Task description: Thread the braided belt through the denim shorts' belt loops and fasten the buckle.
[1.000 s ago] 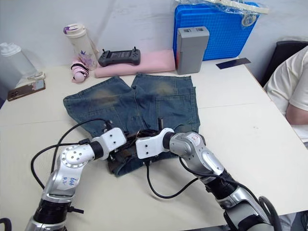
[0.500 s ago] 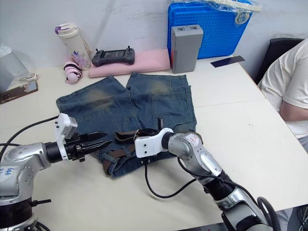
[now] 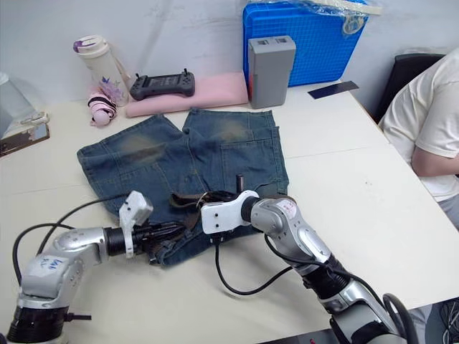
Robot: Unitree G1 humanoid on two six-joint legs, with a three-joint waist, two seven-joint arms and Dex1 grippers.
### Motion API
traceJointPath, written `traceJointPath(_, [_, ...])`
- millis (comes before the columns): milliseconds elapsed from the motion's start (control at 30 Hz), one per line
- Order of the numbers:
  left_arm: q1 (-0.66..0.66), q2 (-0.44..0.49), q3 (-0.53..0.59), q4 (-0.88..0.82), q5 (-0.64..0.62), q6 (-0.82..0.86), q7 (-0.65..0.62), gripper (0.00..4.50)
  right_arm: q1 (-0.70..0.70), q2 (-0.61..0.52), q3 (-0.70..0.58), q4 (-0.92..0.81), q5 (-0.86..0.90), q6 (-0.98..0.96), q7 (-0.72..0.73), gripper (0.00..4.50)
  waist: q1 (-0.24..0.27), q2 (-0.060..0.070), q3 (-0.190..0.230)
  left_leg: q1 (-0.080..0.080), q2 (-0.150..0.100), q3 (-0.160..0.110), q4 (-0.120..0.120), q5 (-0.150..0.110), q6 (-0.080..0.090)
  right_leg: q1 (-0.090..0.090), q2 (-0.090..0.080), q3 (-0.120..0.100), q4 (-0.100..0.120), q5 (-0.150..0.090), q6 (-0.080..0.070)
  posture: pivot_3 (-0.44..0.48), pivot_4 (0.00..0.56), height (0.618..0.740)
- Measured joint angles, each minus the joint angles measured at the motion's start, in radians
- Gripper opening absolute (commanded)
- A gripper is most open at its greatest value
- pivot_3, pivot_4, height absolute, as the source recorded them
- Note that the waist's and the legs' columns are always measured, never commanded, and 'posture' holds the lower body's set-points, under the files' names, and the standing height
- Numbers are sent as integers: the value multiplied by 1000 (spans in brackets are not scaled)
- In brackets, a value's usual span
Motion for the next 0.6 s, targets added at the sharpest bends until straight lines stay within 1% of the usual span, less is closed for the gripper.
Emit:
traceJointPath(67, [16,41,-39,-5,35,-77,10,37,16,-7,-24,-40,22,19,9,0,0,0,0,1,0,0,0,0,0,1,0,1,0,0,0,0,150,676])
traceJointPath(167, [37,53,-57,-13,49,-126,29,37,36,-51,-80,-85,56,40,21,0,1,0,0,1,0,1,-1,0,0,1,0,1,0,0,0,0,150,676])
traceJointPath(400, [62,67,-92,-27,72,-199,75,37,150,-214,-294,-180,207,30,48,0,10,1,0,5,0,2,-6,0,0,3,0,2,-2,0,0,0,150,676])
traceJointPath(433, [63,67,-96,-26,72,-205,80,37,166,-229,-311,-182,218,28,49,0,12,1,1,6,0,2,-6,0,0,4,0,2,-2,0,0,0,150,676])
traceJointPath(533, [63,67,-112,-12,74,-233,93,37,250,-334,-376,-171,222,33,47,0,23,4,2,18,1,1,-11,0,1,18,0,1,-9,0,0,0,150,676])
traceJointPath(600, [62,71,-115,-3,74,-248,94,37,278,-374,-394,-171,222,32,45,0,24,4,2,19,1,1,-11,0,1,18,0,1,-9,0,0,0,150,676])
